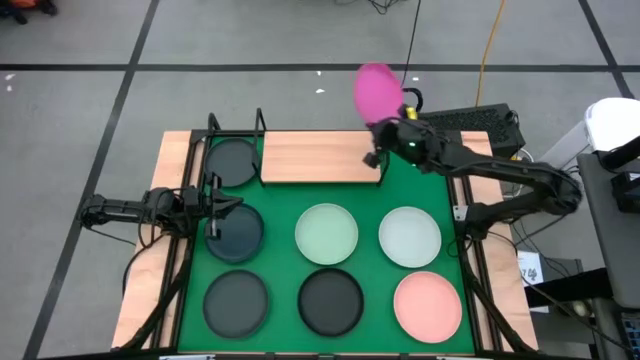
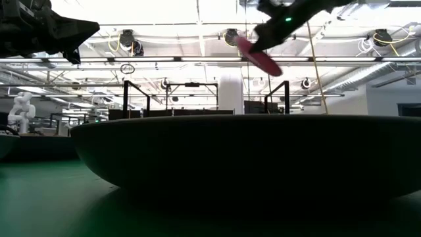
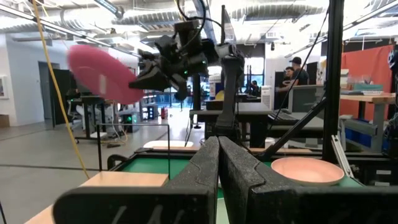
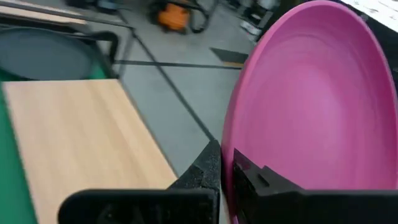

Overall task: Place and stack plates onto a shelf
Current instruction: Put the pink plate on the shelf

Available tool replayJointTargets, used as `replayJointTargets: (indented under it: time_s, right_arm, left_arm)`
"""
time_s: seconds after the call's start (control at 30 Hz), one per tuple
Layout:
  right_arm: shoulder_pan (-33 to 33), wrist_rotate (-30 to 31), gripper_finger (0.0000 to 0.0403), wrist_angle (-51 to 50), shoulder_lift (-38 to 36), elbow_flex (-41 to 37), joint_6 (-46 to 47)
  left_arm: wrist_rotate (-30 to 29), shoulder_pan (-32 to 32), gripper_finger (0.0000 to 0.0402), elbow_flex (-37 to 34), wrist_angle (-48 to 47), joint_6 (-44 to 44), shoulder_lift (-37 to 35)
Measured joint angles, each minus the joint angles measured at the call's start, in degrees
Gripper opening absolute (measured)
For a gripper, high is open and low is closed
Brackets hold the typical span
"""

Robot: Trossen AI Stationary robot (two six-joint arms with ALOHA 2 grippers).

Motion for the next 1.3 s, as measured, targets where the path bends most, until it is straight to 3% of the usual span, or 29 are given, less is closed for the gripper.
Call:
replayJointTargets:
  time_s: [0.37,0.8,1.3]
  right_arm:
    - [0.9,-15.5,0.0000,9.4,21.5,8.9,-4.8]
    - [3.3,-20.6,0.0000,8.5,40.9,21.4,-8.9]
    - [5.1,-20.7,0.0001,4.1,44.4,23.3,-9.0]
  left_arm:
    - [0.0,0.0,0.0017,0.0,0.0,0.0,0.0]
    - [0.0,0.0,0.0017,0.0,0.0,0.0,0.0]
    - [0.0,0.0,0.0017,0.0,0.0,0.0,0.0]
